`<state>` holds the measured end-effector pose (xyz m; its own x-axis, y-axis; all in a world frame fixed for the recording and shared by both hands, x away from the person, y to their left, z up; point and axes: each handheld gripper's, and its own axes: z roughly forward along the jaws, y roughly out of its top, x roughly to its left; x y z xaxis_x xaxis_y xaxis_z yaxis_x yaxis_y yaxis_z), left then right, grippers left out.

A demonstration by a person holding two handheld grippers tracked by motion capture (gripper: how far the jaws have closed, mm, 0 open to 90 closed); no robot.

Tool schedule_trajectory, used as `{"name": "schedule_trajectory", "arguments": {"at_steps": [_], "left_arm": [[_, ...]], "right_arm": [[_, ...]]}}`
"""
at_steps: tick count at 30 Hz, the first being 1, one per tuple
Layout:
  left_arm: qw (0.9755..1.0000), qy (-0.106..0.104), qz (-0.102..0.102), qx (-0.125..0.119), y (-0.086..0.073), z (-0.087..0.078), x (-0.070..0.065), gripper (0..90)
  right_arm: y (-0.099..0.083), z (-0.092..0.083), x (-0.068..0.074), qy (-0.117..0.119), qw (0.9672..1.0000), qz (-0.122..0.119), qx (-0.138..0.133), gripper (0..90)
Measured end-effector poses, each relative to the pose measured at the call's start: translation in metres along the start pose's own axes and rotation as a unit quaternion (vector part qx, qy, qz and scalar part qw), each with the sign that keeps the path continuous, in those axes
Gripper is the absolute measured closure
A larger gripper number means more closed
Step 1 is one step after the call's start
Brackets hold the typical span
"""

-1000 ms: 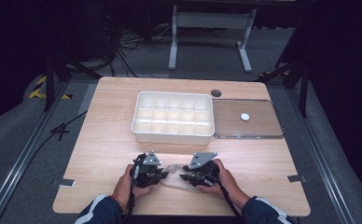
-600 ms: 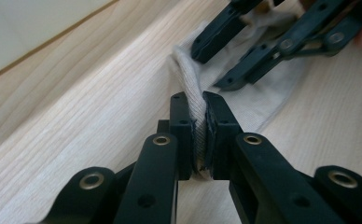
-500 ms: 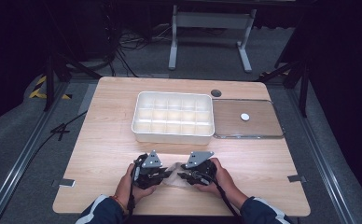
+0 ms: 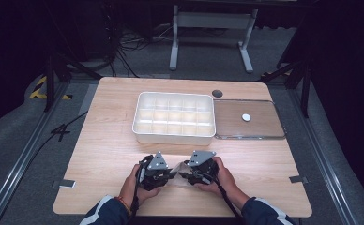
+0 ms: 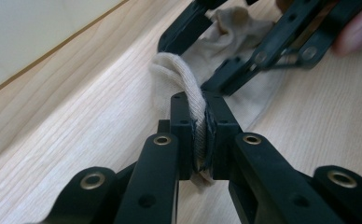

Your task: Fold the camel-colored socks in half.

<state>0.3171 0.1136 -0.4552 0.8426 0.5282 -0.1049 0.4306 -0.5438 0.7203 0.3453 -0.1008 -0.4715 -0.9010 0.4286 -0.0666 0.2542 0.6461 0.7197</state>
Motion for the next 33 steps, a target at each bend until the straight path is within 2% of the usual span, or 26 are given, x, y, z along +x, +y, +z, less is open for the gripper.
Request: {"name": "schedule_trajectory", "arguments": {"at_steps": [1, 5, 6, 7, 9, 11, 13, 16, 17, 21, 24, 26, 33], "left_arm": [[1.0000, 0.003, -0.005, -0.002, -0.001, 0.000, 0.000, 84.0], [0.9999, 0.009, 0.004, 0.001, -0.002, -0.004, 0.001, 84.0], [1.0000, 0.009, 0.001, 0.001, -0.003, -0.004, 0.001, 84.0], [1.0000, 0.009, 0.001, 0.001, -0.003, -0.004, 0.001, 84.0], [0.9999, 0.011, -0.002, 0.000, -0.003, -0.005, 0.002, 84.0], [0.9999, 0.012, -0.002, -0.003, -0.003, -0.005, 0.001, 84.0], [0.9999, 0.011, 0.006, -0.002, -0.003, -0.005, 0.000, 84.1], [0.9997, 0.020, 0.010, 0.000, -0.002, -0.005, -0.001, 84.4], [0.9999, 0.015, 0.009, 0.000, -0.002, -0.004, -0.001, 84.4], [0.9996, 0.024, 0.013, 0.001, -0.002, -0.005, -0.001, 84.4], [0.9998, 0.017, 0.009, 0.002, -0.002, -0.004, -0.002, 84.3], [0.9998, 0.015, 0.012, 0.002, -0.002, -0.005, -0.003, 84.3], [0.9997, 0.011, 0.014, -0.017, 0.002, -0.005, -0.005, 84.3]], "right_arm": [[0.000, -0.003, -0.001, 0.000, 1.0000, 0.000, -0.004, 53.5], [-0.004, -0.024, -0.006, -0.001, 1.0000, -0.003, -0.007, 56.1], [-0.006, -0.030, -0.008, -0.001, 1.0000, 0.001, -0.008, 57.4], [-0.006, -0.030, -0.008, -0.001, 1.0000, 0.001, -0.008, 57.4], [-0.013, -0.045, -0.015, 0.001, 0.9997, 0.022, -0.015, 60.8], [-0.017, -0.048, -0.015, 0.006, 0.9996, 0.023, -0.013, 63.7], [-0.019, -0.047, -0.013, -0.002, 0.9999, 0.011, -0.003, 66.4], [-0.018, -0.041, -0.010, -0.012, 0.9997, 0.011, -0.019, 70.8], [-0.018, -0.041, -0.010, -0.012, 0.9997, 0.011, -0.019, 70.8], [-0.015, -0.034, -0.002, 0.003, 0.9995, -0.006, -0.030, 77.3], [-0.014, -0.026, 0.001, 0.008, 0.9998, -0.015, -0.011, 78.6], [-0.014, -0.020, 0.001, 0.009, 0.9999, -0.011, -0.002, 79.4], [-0.005, -0.005, 0.001, 0.007, 0.9996, -0.025, 0.010, 80.2]]}}
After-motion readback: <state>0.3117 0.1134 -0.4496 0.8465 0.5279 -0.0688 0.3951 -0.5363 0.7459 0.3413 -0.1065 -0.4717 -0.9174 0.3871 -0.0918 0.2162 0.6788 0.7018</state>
